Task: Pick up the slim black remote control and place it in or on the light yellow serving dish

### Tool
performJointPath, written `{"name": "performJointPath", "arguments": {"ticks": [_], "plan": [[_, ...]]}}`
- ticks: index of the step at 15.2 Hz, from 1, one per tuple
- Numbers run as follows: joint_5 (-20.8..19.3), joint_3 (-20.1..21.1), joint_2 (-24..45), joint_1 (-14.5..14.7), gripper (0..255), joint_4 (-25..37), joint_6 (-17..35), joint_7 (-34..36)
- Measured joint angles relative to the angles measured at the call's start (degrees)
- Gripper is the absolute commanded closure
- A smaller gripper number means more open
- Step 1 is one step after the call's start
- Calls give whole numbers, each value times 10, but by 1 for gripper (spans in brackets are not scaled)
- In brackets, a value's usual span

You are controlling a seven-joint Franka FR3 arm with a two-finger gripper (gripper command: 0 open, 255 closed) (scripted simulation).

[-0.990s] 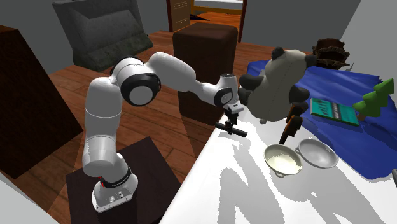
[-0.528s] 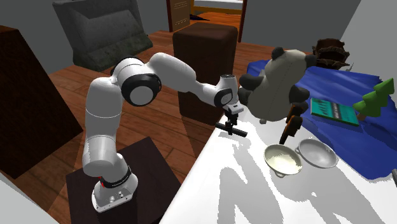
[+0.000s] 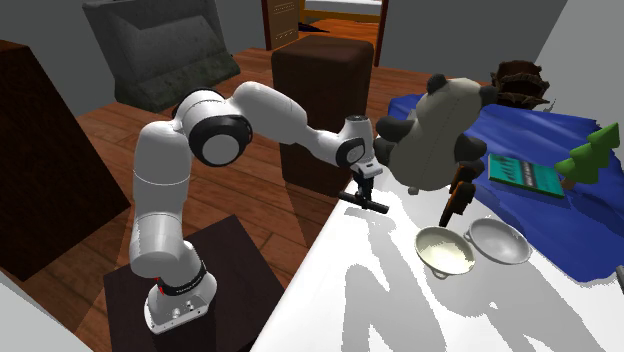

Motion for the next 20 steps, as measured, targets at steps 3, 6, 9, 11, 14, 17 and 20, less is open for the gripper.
{"name": "performJointPath", "arguments": {"ticks": [3,6,9,11,14,17,20], "plan": [[1,0,1,0,255,4,-7,-2],[7,2,-8,-2,255,8,-24,-9],[12,4,-19,-3,255,14,-40,-15],[16,6,-25,-3,255,22,-54,-19],[22,8,-38,-4,255,29,-73,-26],[27,9,-46,-4,255,41,-92,-32],[32,11,-57,-5,255,48,-110,-38]]}}
